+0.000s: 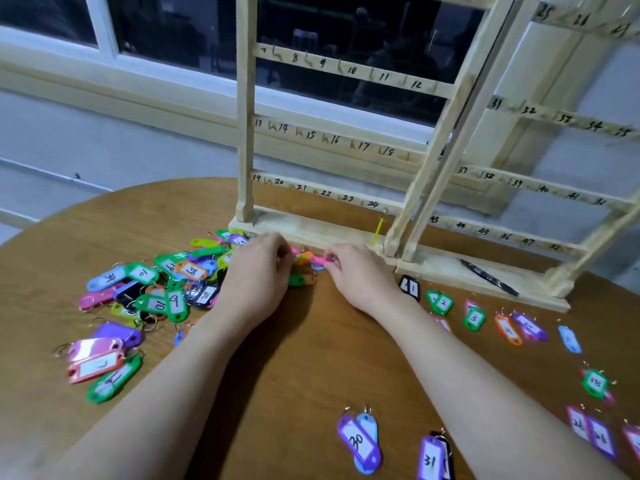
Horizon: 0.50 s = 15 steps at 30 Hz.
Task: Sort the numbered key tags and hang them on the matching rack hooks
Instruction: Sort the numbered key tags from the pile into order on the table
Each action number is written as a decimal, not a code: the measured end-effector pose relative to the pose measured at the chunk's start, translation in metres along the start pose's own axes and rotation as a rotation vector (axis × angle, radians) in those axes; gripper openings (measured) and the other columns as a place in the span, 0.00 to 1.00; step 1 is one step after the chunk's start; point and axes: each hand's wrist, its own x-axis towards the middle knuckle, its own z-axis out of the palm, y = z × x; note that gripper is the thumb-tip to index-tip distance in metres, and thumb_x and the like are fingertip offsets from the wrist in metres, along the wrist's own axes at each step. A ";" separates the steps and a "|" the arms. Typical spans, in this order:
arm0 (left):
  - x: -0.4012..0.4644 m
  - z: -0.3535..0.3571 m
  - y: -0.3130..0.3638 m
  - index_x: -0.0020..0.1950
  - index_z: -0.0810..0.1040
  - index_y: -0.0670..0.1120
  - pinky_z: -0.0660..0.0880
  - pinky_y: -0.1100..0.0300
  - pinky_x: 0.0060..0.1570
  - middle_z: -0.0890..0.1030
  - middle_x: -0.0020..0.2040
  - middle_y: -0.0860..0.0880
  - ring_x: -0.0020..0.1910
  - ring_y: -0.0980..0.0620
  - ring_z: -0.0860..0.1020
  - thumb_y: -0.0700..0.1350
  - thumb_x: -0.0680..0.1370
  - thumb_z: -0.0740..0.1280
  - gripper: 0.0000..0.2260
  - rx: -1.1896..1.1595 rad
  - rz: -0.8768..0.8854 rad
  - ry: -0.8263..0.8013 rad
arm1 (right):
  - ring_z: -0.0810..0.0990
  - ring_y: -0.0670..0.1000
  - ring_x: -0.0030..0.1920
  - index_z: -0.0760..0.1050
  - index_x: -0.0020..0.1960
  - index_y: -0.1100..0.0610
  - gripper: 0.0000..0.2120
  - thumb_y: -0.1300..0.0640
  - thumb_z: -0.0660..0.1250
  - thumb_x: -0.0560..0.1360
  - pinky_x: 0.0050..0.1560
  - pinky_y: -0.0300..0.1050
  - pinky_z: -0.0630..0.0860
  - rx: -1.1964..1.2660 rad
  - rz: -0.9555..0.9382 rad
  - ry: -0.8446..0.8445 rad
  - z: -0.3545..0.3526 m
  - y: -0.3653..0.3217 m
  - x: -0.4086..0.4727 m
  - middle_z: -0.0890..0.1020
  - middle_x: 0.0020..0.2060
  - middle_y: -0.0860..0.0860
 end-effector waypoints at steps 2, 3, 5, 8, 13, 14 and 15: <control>0.001 -0.003 0.006 0.45 0.76 0.47 0.68 0.63 0.39 0.79 0.39 0.53 0.40 0.54 0.77 0.46 0.81 0.67 0.06 -0.259 -0.088 -0.022 | 0.78 0.52 0.43 0.81 0.53 0.54 0.10 0.52 0.62 0.83 0.42 0.47 0.73 0.027 0.010 0.042 -0.002 0.003 -0.004 0.81 0.44 0.49; 0.001 -0.004 0.008 0.44 0.76 0.47 0.69 0.64 0.39 0.80 0.38 0.52 0.39 0.54 0.77 0.46 0.81 0.67 0.07 -0.359 -0.117 -0.030 | 0.77 0.50 0.39 0.81 0.47 0.54 0.11 0.53 0.62 0.83 0.40 0.47 0.72 0.079 0.026 0.067 -0.005 0.004 -0.007 0.81 0.39 0.48; -0.001 -0.007 0.011 0.44 0.76 0.47 0.73 0.59 0.40 0.81 0.37 0.49 0.39 0.51 0.80 0.46 0.81 0.67 0.07 -0.491 -0.155 -0.042 | 0.71 0.44 0.30 0.77 0.37 0.52 0.15 0.56 0.63 0.82 0.34 0.43 0.68 0.257 0.077 0.111 -0.011 0.007 -0.015 0.75 0.27 0.45; -0.007 -0.009 0.020 0.44 0.76 0.45 0.71 0.61 0.36 0.80 0.34 0.48 0.34 0.53 0.78 0.46 0.82 0.67 0.08 -0.598 -0.186 -0.091 | 0.69 0.42 0.27 0.76 0.35 0.51 0.15 0.58 0.63 0.81 0.31 0.37 0.64 0.489 0.168 0.067 -0.027 0.009 -0.038 0.73 0.24 0.44; -0.020 -0.005 0.041 0.46 0.74 0.45 0.70 0.55 0.36 0.80 0.32 0.48 0.33 0.51 0.77 0.43 0.83 0.65 0.07 -0.959 -0.360 -0.224 | 0.70 0.45 0.22 0.80 0.45 0.56 0.12 0.54 0.62 0.83 0.27 0.40 0.68 0.623 0.264 -0.122 -0.049 0.018 -0.091 0.74 0.22 0.47; -0.021 -0.005 0.045 0.47 0.73 0.44 0.71 0.57 0.35 0.81 0.32 0.49 0.31 0.51 0.78 0.42 0.84 0.64 0.06 -1.000 -0.383 -0.253 | 0.70 0.45 0.22 0.80 0.46 0.58 0.12 0.55 0.62 0.84 0.27 0.40 0.68 0.619 0.265 -0.132 -0.049 0.020 -0.096 0.75 0.21 0.47; -0.023 -0.005 0.048 0.49 0.72 0.44 0.72 0.58 0.35 0.82 0.32 0.49 0.30 0.52 0.78 0.42 0.84 0.64 0.04 -1.013 -0.387 -0.277 | 0.70 0.45 0.21 0.80 0.47 0.58 0.12 0.55 0.61 0.84 0.27 0.39 0.69 0.603 0.262 -0.138 -0.048 0.021 -0.099 0.76 0.21 0.45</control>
